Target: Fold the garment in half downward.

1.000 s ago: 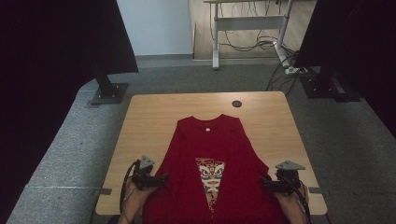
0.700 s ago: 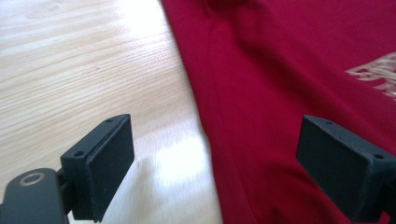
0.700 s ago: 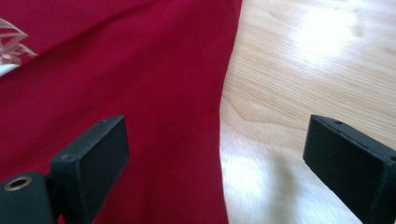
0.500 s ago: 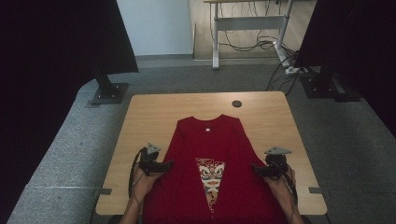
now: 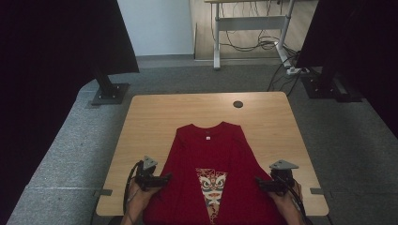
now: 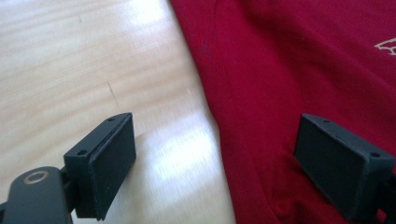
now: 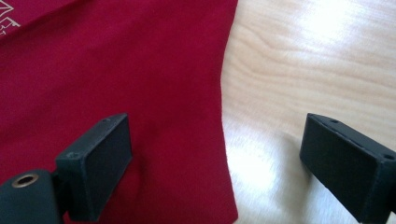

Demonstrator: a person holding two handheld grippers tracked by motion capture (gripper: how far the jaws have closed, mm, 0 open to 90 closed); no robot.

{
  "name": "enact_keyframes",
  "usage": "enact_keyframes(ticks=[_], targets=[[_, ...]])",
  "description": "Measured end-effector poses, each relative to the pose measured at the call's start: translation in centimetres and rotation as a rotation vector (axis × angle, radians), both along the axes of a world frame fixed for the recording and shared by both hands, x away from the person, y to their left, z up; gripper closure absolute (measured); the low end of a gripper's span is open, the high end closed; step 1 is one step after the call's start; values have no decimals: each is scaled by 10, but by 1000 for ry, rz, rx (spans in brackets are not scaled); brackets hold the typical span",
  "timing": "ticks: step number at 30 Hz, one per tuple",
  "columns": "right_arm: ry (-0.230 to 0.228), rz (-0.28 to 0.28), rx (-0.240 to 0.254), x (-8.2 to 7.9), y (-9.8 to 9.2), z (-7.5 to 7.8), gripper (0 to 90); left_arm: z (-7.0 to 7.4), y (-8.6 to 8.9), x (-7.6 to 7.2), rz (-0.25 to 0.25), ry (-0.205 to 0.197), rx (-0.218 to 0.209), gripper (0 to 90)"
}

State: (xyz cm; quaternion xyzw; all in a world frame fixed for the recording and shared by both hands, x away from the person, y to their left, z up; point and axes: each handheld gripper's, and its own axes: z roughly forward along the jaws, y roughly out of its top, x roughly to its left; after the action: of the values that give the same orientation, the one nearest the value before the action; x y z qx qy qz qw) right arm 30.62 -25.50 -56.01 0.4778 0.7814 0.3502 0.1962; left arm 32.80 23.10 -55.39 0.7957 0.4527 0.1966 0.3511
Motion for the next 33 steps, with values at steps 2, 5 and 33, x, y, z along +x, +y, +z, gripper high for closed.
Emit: enact_keyframes(ticks=[2,5,33], targets=[[-1,8,-1,-4,0,0,86,0,2,-6,-10,0,-1,127],[10,9,2,-4,0,1,87,2,5,-1,-26,13,-1,127],[-4,9,2,11,14,0,111,0,-8,3,-24,0,1,126]])
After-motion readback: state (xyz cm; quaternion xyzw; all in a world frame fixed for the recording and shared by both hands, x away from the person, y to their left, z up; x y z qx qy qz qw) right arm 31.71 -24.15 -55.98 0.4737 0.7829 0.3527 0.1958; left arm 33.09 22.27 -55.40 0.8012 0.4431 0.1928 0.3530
